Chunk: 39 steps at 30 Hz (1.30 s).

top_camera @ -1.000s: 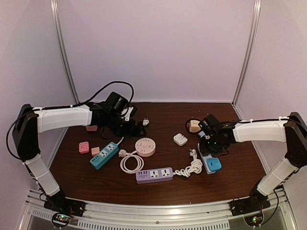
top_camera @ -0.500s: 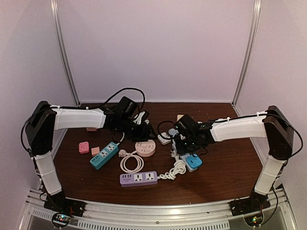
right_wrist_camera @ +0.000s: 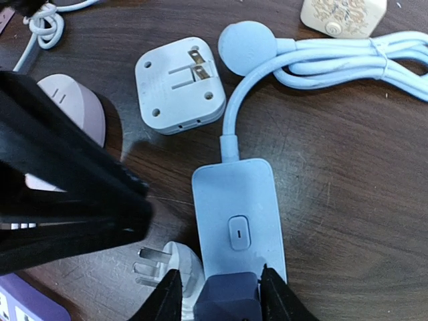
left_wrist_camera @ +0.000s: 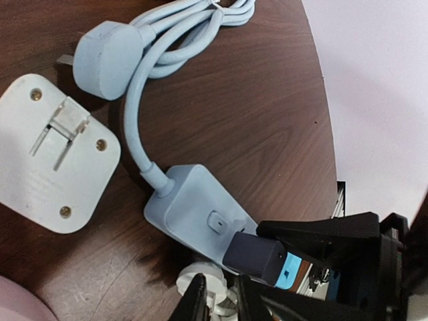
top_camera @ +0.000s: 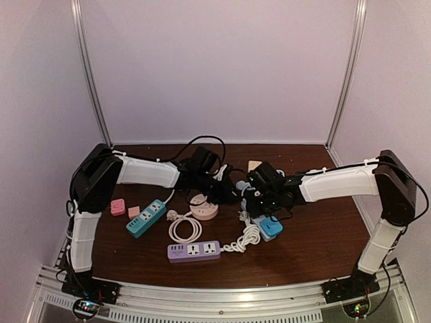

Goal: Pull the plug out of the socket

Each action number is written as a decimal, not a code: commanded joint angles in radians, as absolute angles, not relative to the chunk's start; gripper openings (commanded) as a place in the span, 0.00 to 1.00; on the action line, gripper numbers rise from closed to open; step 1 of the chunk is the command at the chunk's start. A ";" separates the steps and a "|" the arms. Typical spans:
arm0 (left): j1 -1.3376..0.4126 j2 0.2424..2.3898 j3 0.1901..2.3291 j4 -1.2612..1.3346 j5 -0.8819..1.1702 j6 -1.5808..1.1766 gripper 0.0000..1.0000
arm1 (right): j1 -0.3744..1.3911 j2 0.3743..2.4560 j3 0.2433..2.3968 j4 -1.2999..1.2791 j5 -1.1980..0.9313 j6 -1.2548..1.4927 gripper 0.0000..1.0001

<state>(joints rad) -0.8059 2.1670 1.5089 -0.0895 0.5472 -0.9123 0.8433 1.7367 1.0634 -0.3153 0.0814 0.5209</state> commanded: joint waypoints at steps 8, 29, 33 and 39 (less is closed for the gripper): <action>-0.821 2.258 1.586 -0.005 0.607 -0.969 0.13 | 0.852 1.652 1.071 -0.293 0.095 0.451 0.58; -0.840 2.376 1.720 -0.047 0.619 -0.972 0.09 | 0.817 1.645 0.999 -0.272 0.033 0.299 0.49; -0.844 2.385 1.730 -0.076 0.609 -0.958 0.09 | 0.806 1.656 1.000 -0.267 0.025 0.288 0.46; -0.843 2.404 1.738 -0.094 0.610 -0.950 0.08 | 0.798 1.677 1.008 -0.282 0.031 0.266 0.43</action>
<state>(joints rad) -0.8368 2.3722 1.7119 -0.0795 0.6067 -0.9699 0.8070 1.6577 1.0035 -0.2806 0.0315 0.2897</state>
